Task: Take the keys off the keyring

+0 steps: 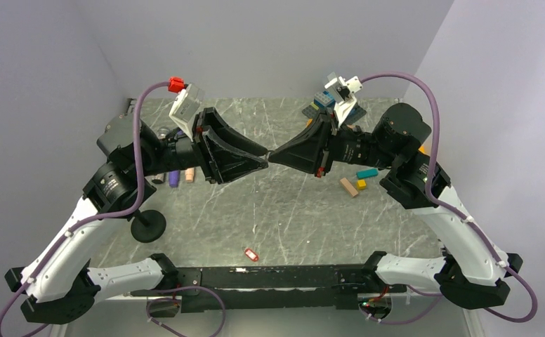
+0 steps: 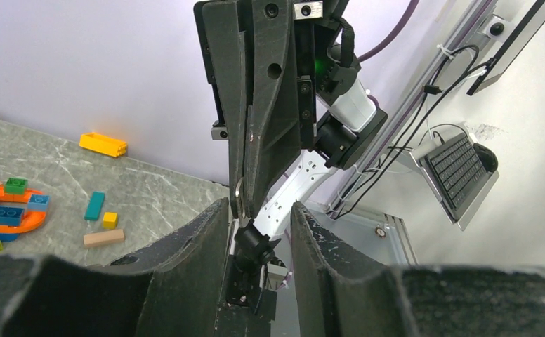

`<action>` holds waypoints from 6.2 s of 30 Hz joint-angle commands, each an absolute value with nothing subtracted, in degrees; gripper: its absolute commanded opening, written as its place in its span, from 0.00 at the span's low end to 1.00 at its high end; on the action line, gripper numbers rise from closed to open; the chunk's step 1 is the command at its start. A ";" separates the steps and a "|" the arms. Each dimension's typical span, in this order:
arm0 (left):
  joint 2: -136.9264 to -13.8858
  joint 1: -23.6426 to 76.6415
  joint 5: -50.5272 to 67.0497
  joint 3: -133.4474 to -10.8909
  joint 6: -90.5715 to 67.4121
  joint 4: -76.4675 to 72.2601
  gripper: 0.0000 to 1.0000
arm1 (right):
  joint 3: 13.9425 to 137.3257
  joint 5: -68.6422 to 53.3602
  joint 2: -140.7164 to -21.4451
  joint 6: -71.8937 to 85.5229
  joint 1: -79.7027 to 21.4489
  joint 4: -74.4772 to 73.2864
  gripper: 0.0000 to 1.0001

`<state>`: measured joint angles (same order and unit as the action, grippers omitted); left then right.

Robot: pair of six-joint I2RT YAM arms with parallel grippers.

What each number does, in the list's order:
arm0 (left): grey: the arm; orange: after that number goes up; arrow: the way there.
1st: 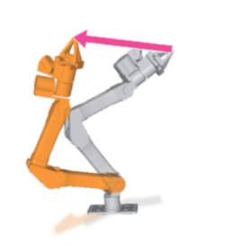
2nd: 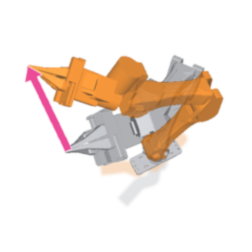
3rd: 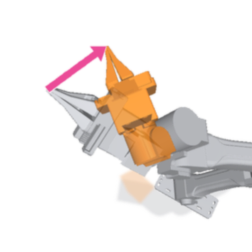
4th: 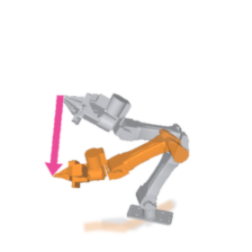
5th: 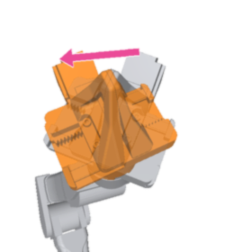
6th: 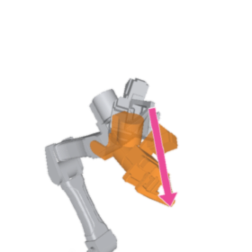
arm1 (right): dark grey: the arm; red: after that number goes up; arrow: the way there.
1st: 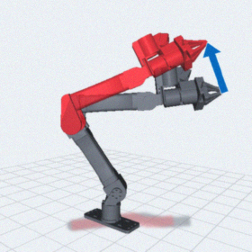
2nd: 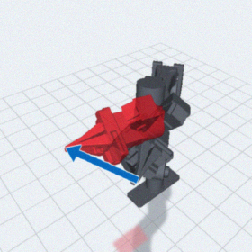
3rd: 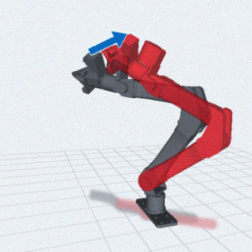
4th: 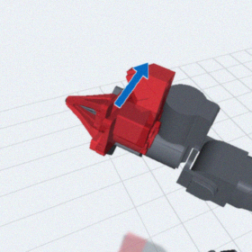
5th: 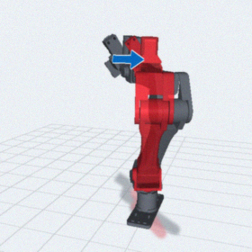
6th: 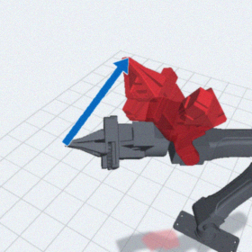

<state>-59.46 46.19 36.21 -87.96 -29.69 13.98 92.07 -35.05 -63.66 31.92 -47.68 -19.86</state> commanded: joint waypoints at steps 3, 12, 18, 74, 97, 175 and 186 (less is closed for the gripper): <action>-59.06 45.90 37.27 -88.29 -29.98 11.64 0.43 | 92.15 -35.86 -62.44 31.89 -47.78 -18.42 0.00; -58.54 45.71 33.96 -88.25 -29.51 11.83 0.50 | 91.99 -37.75 -62.39 32.32 -47.88 -17.68 0.00; -58.57 44.87 33.34 -88.49 -29.96 11.35 0.57 | 91.92 -38.74 -62.48 32.74 -47.90 -17.01 0.00; -61.34 44.52 37.21 -88.80 -34.59 10.12 0.00 | 90.39 -36.90 -62.87 32.87 -48.70 -10.94 0.19; -55.91 41.33 26.70 -83.45 -32.94 16.75 0.00 | 81.96 -17.28 -55.16 32.31 -48.69 -18.46 1.00; -44.21 13.71 8.94 -46.18 -33.55 32.92 0.99 | 83.42 -6.87 -102.63 30.57 -68.35 -50.40 0.75; -37.96 13.67 6.54 -49.00 -32.53 39.32 0.99 | 80.39 -2.05 -108.47 31.00 -72.73 -47.58 0.77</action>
<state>-40.34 13.47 7.22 -45.52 -33.39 37.71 82.81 -4.47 -108.40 32.49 -71.50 -48.21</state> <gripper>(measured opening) 0.994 0.762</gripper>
